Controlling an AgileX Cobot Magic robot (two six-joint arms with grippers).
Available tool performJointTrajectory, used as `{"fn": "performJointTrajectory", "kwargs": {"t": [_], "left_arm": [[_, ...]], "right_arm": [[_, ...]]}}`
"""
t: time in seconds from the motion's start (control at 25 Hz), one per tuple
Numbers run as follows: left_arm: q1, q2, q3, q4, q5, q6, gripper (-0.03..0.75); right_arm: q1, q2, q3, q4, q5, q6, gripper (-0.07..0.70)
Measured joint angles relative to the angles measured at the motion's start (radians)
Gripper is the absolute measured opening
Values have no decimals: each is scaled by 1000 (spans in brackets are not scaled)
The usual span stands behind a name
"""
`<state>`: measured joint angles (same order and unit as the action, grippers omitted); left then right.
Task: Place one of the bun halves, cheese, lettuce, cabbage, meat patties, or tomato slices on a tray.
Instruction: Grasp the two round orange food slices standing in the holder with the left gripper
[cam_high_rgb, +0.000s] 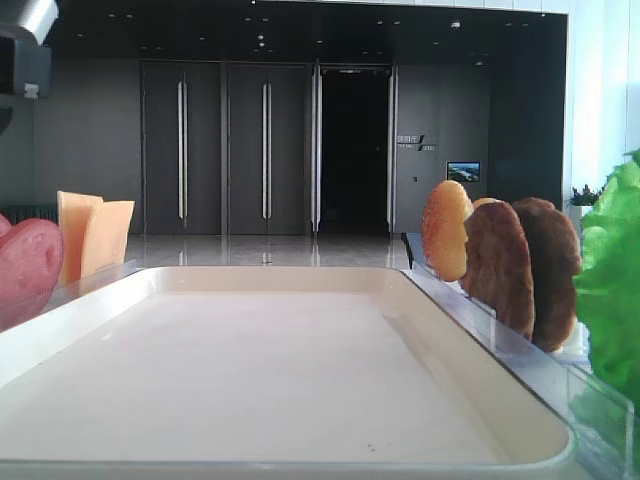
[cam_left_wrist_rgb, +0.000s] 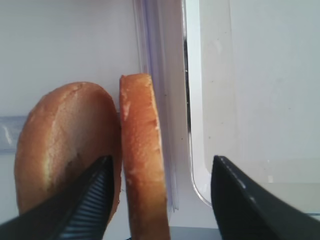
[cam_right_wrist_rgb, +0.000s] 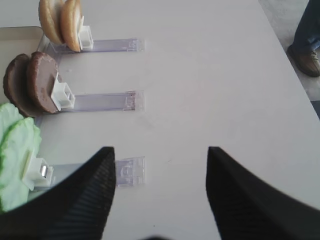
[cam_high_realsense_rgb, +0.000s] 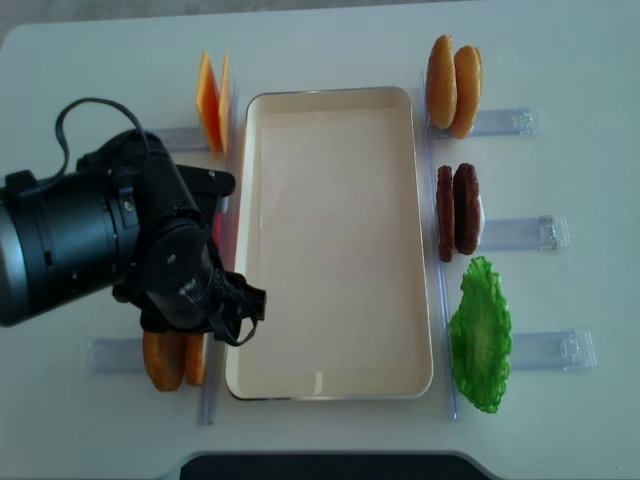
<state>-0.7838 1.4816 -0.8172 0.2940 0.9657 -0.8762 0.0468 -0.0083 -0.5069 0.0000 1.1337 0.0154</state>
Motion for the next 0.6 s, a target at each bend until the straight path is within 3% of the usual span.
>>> {"fn": "performJointTrajectory", "kwargs": {"t": [0.16, 0.4, 0.6], "left_arm": [[0, 0, 0, 0, 0, 0, 413], [0, 0, 0, 10, 25, 5, 148], [0, -1, -31, -9, 84, 42, 130]], "right_arm": [[0, 0, 0, 0, 0, 0, 388], [0, 0, 0, 0, 0, 0, 388], [0, 0, 0, 0, 0, 0, 388]]}}
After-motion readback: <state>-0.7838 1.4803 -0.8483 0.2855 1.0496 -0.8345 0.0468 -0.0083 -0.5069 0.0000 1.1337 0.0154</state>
